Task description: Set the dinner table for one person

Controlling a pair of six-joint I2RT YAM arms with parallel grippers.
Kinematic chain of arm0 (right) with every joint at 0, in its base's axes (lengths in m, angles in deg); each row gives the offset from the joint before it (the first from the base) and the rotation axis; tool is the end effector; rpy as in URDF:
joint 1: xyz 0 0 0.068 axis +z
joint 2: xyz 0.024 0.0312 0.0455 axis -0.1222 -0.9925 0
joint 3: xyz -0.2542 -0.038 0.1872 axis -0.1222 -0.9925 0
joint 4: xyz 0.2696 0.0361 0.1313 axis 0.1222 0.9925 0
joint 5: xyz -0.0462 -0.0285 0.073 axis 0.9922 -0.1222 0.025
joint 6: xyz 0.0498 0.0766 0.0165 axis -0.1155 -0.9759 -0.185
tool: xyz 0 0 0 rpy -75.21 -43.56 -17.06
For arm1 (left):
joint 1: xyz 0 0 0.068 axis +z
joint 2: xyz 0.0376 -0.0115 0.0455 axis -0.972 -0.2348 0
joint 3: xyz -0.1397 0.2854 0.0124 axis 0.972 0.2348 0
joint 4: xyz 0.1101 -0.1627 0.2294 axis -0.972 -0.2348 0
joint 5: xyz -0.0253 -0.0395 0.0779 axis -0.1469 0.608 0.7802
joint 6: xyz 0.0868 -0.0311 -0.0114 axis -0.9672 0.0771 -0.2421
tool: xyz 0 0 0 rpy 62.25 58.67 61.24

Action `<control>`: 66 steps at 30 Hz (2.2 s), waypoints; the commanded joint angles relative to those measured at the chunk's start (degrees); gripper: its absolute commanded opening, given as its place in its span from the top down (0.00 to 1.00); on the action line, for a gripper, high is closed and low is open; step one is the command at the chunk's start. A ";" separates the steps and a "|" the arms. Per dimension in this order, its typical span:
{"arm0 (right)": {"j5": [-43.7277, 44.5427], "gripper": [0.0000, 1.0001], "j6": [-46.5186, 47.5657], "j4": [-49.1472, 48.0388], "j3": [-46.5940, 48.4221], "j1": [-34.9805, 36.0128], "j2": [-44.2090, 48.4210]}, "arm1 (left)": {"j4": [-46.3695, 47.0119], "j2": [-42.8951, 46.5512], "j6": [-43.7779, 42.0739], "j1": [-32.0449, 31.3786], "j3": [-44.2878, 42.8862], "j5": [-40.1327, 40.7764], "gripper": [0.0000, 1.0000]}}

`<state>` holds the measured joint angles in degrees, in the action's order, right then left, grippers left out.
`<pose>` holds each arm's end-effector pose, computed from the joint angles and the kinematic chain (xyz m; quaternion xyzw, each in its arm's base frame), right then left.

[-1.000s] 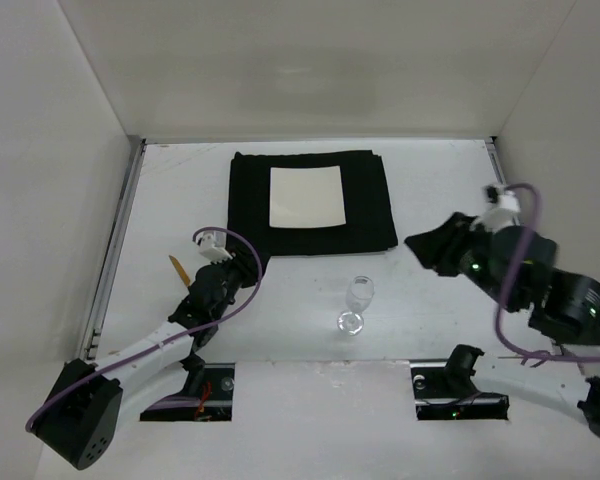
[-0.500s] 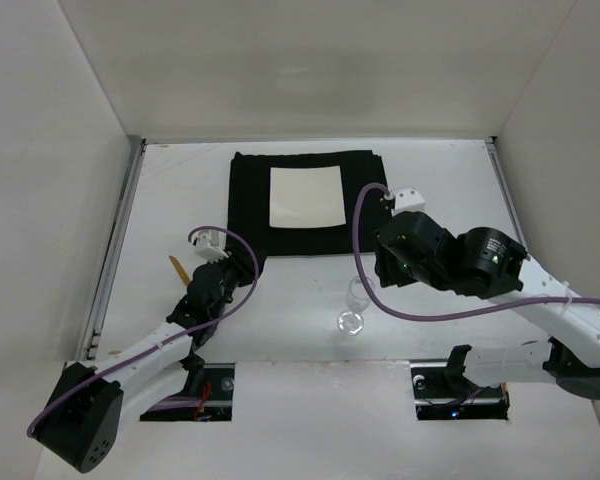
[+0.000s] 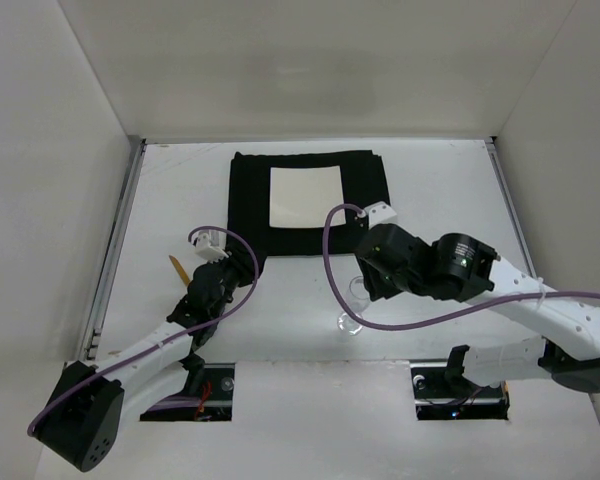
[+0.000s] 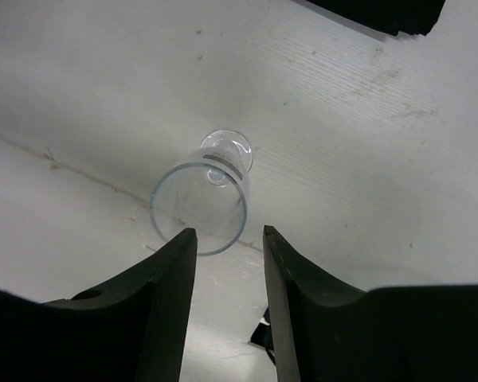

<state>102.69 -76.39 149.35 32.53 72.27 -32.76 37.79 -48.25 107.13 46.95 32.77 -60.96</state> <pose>0.1375 0.2189 0.4072 -0.2056 0.9207 0.0767 0.3228 0.2088 -0.1075 0.1948 -0.1191 0.7245 -0.3650 0.5725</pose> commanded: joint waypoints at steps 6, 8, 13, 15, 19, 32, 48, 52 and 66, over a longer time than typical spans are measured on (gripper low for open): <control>-1.64 0.58 3.44 -6.56 -3.14 -3.86 0.76 | 2.54 -0.25 0.19 0.34 -0.12 -0.11 0.68; -2.17 0.59 3.70 -7.62 -3.67 -4.48 0.85 | 2.62 -0.43 0.19 0.34 -0.12 -0.11 0.68; -3.14 0.67 4.58 -8.85 -4.64 -5.01 -0.38 | 2.62 -0.43 0.28 0.16 -0.12 -0.11 0.67; -3.40 0.75 4.84 -9.12 -4.73 -5.01 -0.91 | 2.62 -0.17 0.28 0.16 -0.12 -0.11 0.67; -4.10 0.78 5.28 -9.21 -4.90 -5.01 -1.79 | 2.62 -0.17 0.28 0.16 -0.12 -0.11 0.67; -0.60 0.97 6.86 -5.08 2.55 -6.85 0.06 | 2.62 0.18 0.37 0.16 0.05 -0.11 0.67; -3.22 0.98 20.48 -30.74 17.57 -36.46 -14.06 | 2.62 0.54 0.89 0.78 0.40 -0.20 0.65; -1.21 0.99 22.77 -31.00 29.34 -40.51 -25.75 | 2.71 0.09 1.25 0.87 0.31 -0.72 0.65; -2.00 0.99 22.69 -24.94 60.65 -45.70 -52.75 | 5.00 -2.54 2.30 1.39 0.49 -2.04 0.65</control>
<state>100.75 -53.90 126.20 87.26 27.21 -85.81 38.88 -50.61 108.84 47.71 32.79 -62.10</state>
